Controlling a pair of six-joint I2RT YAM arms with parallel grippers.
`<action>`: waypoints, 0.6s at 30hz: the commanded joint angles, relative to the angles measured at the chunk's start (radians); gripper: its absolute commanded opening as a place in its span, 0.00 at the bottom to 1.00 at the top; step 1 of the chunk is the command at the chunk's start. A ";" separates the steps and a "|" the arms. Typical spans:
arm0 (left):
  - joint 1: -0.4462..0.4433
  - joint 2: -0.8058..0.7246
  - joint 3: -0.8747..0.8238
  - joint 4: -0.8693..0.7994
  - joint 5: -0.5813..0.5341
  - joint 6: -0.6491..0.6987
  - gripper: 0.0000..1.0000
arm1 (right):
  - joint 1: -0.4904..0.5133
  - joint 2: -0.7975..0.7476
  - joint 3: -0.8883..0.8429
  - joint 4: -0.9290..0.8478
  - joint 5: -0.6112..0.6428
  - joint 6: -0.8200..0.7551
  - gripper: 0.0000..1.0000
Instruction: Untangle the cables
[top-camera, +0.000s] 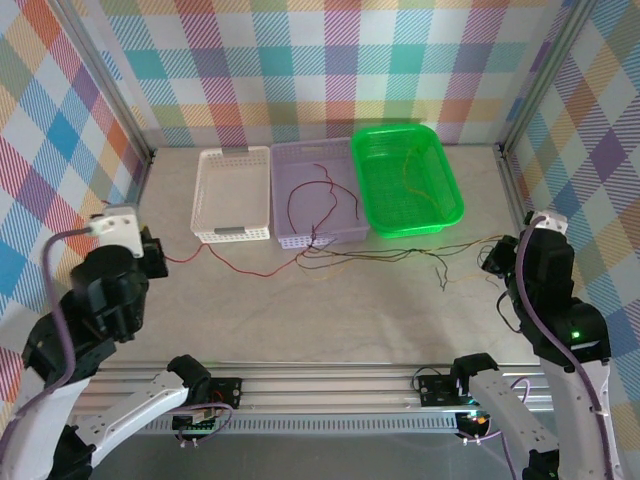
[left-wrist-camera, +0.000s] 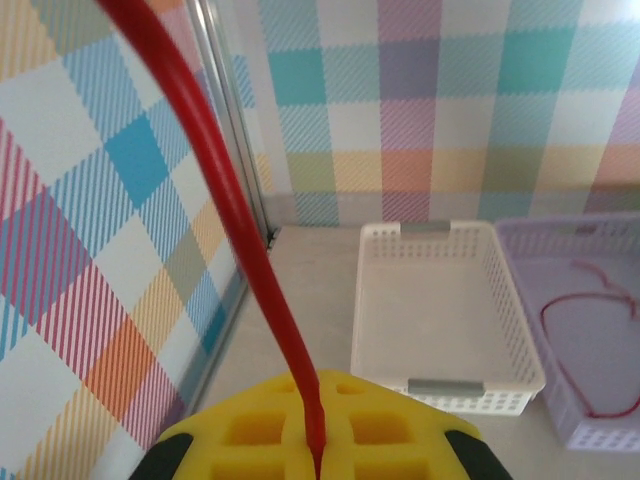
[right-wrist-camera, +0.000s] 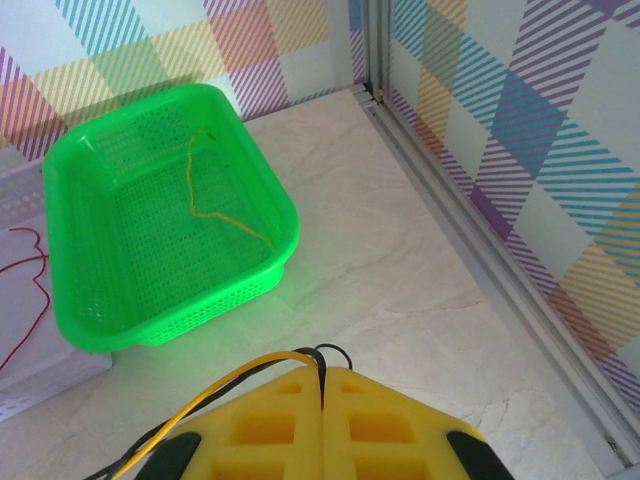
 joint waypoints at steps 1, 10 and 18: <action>-0.026 0.017 -0.049 0.006 -0.079 0.074 0.00 | -0.011 -0.014 0.039 -0.016 0.070 -0.004 0.00; -0.118 0.085 -0.077 0.018 -0.228 0.127 0.00 | -0.010 -0.020 0.102 -0.014 0.077 -0.040 0.00; -0.125 0.213 -0.011 -0.081 -0.013 -0.031 0.00 | -0.010 0.036 -0.061 0.064 -0.404 0.006 0.00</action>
